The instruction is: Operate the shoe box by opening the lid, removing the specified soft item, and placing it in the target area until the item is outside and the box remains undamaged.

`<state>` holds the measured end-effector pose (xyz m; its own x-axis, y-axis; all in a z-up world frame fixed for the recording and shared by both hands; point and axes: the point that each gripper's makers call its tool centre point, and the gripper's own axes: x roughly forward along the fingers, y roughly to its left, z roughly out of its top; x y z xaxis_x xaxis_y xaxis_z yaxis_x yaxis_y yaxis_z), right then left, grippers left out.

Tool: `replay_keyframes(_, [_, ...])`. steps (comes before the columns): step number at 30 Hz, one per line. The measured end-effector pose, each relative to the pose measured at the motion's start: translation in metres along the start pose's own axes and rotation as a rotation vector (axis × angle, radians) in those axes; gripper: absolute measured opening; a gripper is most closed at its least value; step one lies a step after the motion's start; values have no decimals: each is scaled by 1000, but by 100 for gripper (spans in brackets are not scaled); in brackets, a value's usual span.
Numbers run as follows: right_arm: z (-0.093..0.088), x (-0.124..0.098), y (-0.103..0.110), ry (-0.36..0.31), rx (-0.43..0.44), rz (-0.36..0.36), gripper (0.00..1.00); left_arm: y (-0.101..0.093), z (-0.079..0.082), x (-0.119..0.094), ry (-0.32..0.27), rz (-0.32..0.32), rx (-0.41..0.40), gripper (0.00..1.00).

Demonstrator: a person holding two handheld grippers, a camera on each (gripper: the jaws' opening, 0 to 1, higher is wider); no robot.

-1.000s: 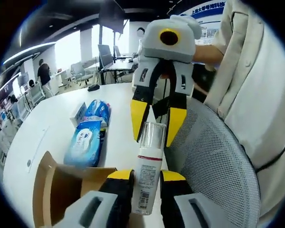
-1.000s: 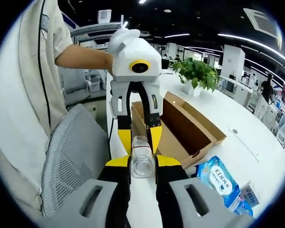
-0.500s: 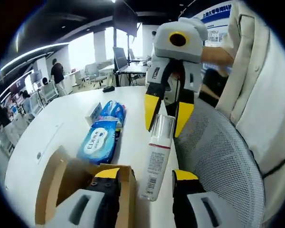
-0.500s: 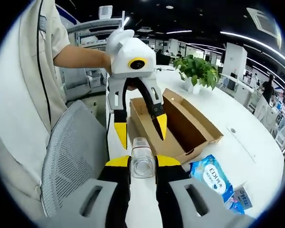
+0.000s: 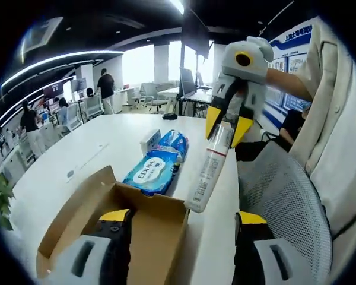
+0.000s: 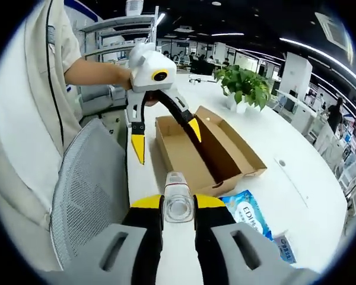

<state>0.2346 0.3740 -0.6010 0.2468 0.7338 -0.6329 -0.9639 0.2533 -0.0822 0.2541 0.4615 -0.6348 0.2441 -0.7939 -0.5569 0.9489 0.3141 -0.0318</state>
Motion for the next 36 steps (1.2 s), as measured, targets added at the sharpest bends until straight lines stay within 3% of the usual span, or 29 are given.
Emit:
replay_keyframes(11, [-4, -14, -30, 75, -42, -1, 16, 17, -2, -21, -59, 126, -95, 90])
replay_keyframes(20, [-8, -18, -63, 139, -80, -8, 16, 25, -12, -41, -67, 216, -132, 100])
replay_keyframes(36, [-5, -8, -114, 224, -158, 13, 16, 32, -26, -75, -77, 347, -194, 100])
